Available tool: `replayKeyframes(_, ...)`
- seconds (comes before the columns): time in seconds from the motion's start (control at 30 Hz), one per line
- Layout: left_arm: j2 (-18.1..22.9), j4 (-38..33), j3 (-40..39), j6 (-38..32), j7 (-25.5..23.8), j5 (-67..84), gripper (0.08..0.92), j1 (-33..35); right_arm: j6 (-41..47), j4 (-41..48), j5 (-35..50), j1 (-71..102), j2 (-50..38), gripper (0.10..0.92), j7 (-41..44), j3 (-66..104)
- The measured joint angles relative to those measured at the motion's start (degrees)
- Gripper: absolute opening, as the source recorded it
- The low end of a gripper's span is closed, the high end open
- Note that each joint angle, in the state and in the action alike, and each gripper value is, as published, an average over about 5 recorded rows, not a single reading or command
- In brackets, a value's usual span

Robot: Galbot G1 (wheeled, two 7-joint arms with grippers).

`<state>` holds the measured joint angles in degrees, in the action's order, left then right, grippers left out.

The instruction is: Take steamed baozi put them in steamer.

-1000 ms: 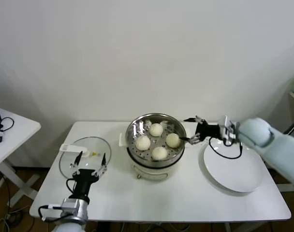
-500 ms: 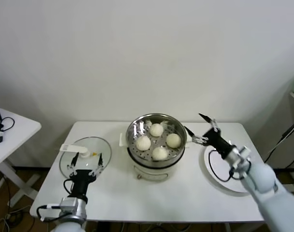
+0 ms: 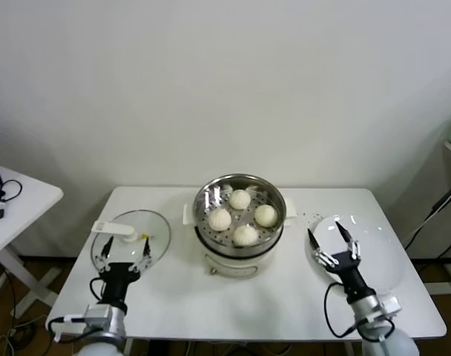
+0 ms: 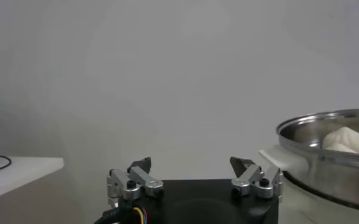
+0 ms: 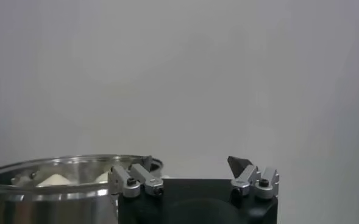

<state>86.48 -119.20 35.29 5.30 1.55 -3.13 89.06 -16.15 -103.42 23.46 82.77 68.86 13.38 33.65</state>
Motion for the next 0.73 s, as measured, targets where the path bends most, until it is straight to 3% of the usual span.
replayKeyframes(0.73,0.03,0.23,1.51,-2.27,-2.42,0.78,0.823,0.88,0.84,-1.15,-0.4,4.64,5.17,0.823,-0.85,3.93)
